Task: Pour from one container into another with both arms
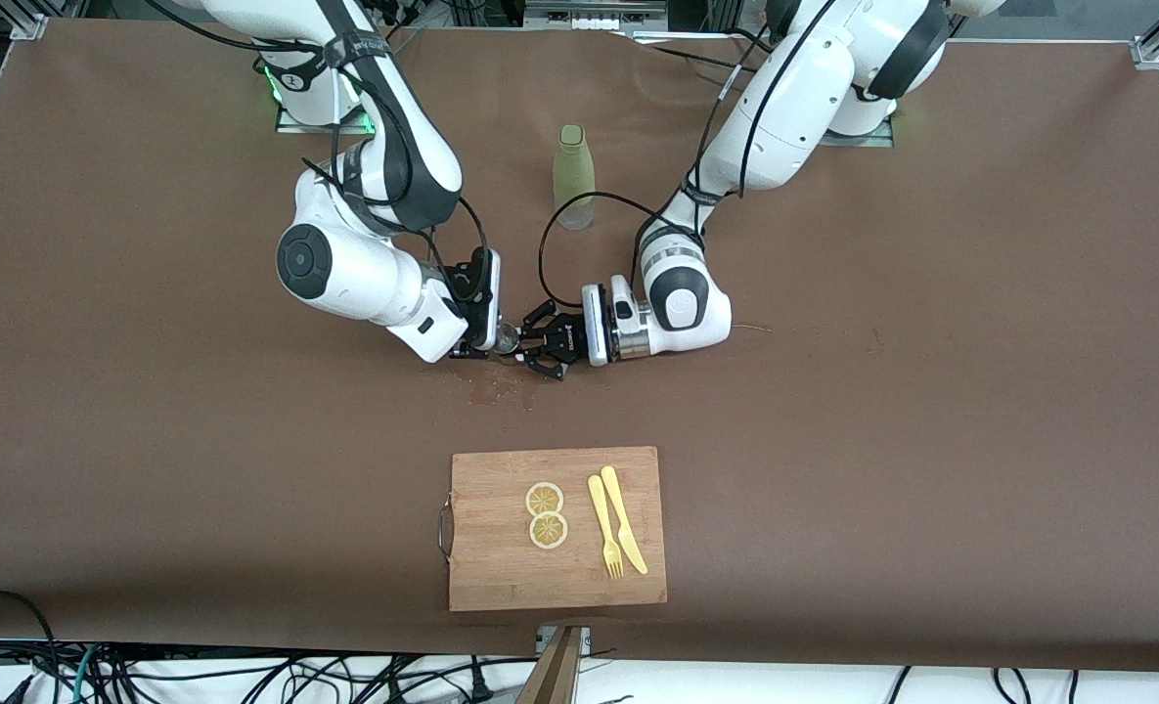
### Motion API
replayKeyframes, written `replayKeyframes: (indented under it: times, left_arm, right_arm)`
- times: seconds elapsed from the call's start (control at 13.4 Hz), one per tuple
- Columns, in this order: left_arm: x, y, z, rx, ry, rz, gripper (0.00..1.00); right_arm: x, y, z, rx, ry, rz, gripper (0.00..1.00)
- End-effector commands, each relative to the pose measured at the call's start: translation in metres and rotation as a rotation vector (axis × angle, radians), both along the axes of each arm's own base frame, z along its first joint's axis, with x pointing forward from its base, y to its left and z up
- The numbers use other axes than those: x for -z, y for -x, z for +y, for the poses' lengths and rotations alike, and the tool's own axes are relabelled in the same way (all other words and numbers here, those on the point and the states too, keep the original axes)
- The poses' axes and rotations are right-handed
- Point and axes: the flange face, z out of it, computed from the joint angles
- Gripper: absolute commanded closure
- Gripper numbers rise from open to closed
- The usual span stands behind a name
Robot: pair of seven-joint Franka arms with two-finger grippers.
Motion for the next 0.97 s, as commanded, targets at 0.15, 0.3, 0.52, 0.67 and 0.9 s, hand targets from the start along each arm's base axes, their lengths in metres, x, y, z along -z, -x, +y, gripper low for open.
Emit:
replayKeyframes:
  times: [0.15,0.3,0.52,0.67,0.9]
  left_arm:
    - [0.000,-0.002,-0.008,-0.029,-0.005,-0.051,1.00]
    - [-0.001,-0.003,-0.009,-0.029,-0.004,-0.052,1.00]
    - [-0.002,-0.003,-0.009,-0.030,-0.003,-0.051,1.00]
    - [-0.004,-0.004,-0.008,-0.032,-0.002,-0.052,1.00]
    - [-0.003,-0.006,-0.006,-0.035,-0.003,-0.052,1.00]
  right_arm:
    - [-0.033,-0.005,0.001,0.030,-0.022,-0.024,0.81]
    - [-0.039,-0.007,0.000,0.031,-0.027,-0.032,0.81]
    - [-0.069,-0.018,-0.019,0.061,-0.061,-0.070,0.81]
    - [-0.094,-0.033,-0.041,0.099,-0.094,-0.106,0.81]
    - [-0.142,-0.053,-0.074,0.178,-0.226,-0.148,0.81]
